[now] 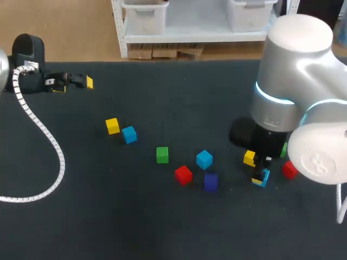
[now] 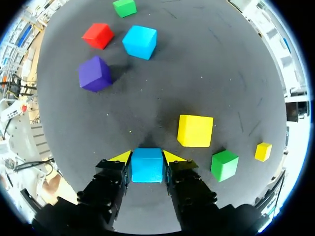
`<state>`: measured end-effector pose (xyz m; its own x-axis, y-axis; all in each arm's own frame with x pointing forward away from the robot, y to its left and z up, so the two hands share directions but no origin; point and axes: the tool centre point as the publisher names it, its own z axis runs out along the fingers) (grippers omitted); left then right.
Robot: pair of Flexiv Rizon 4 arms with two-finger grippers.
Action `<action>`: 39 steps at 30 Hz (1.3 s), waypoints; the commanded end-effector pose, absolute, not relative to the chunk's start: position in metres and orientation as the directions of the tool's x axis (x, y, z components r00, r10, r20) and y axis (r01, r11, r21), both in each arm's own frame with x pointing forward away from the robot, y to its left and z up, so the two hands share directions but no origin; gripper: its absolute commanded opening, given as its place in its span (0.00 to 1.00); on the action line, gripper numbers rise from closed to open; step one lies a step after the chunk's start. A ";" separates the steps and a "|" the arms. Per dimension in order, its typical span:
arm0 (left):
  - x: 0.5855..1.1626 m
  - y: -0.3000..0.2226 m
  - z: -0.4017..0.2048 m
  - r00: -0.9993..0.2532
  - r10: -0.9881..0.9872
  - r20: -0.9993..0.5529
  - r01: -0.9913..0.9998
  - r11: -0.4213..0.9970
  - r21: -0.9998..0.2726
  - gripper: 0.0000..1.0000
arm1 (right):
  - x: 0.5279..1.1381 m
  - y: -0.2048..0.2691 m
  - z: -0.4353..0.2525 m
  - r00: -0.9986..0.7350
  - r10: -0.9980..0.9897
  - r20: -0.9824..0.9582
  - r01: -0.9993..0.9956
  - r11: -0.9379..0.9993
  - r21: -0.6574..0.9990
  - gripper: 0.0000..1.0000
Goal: Place the blue cubes, place green cubes on the blue cubes, place the yellow cubes on the green cubes, then place the red cubes on the yellow cubes, and place purple cube on the red cubes.
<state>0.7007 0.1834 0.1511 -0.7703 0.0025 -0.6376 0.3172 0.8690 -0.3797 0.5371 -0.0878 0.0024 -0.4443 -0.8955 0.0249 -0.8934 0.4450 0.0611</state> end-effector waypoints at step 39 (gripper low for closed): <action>0.700 0.184 0.150 -0.768 0.001 -0.640 0.320 0.867 -0.382 1.00 | 0.697 -0.015 0.020 0.061 -0.997 -0.043 -0.997 -0.063 0.047 0.00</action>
